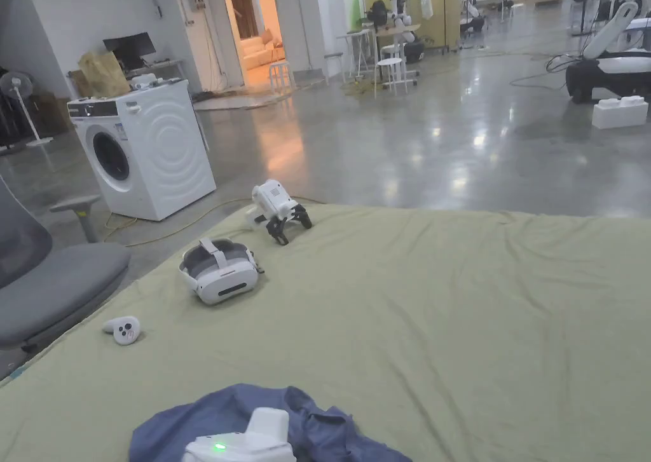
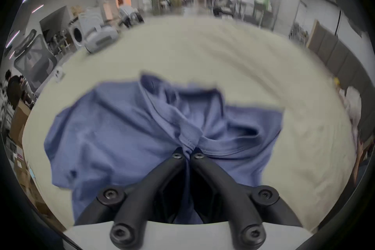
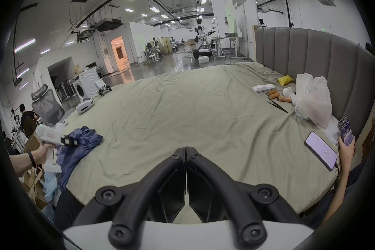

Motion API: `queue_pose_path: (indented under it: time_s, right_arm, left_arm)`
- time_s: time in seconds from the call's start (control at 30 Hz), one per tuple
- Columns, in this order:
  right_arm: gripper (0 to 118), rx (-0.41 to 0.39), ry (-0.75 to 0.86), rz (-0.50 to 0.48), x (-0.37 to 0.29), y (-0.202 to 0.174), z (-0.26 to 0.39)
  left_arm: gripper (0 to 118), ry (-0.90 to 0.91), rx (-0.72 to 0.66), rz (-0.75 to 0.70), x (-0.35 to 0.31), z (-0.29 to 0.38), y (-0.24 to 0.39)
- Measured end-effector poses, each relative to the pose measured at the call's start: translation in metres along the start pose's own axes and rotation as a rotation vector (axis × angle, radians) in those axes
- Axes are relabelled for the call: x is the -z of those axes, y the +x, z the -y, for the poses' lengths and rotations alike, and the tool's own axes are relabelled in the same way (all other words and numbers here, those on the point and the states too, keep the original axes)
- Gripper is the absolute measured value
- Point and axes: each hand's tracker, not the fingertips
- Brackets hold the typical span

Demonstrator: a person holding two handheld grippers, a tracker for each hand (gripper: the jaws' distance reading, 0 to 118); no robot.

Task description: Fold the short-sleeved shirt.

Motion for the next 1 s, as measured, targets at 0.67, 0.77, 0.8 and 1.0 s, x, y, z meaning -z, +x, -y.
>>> queue_pose_path:
  time_s: [0.67, 0.77, 0.8, 1.0]
  right_arm:
    - [0, 0.135, 0.108, 0.171, -0.085, 0.081, 0.015]
    - [0, 0.142, 0.108, 0.188, -0.095, 0.087, 0.017]
    - [0, 0.140, 0.106, 0.192, -0.096, 0.088, 0.018]
    - [0, 0.122, 0.093, 0.171, -0.098, 0.081, 0.025]
  left_arm:
    - [0, 0.022, 0.463, 0.784, -0.033, 0.010, 0.451]
    - [0, -0.107, 0.439, 0.867, -0.039, 0.085, 0.484]
    - [0, -0.137, 0.439, 0.886, -0.042, 0.105, 0.490]
    - [39, -0.197, 0.387, 0.890, -0.050, 0.169, 0.492]
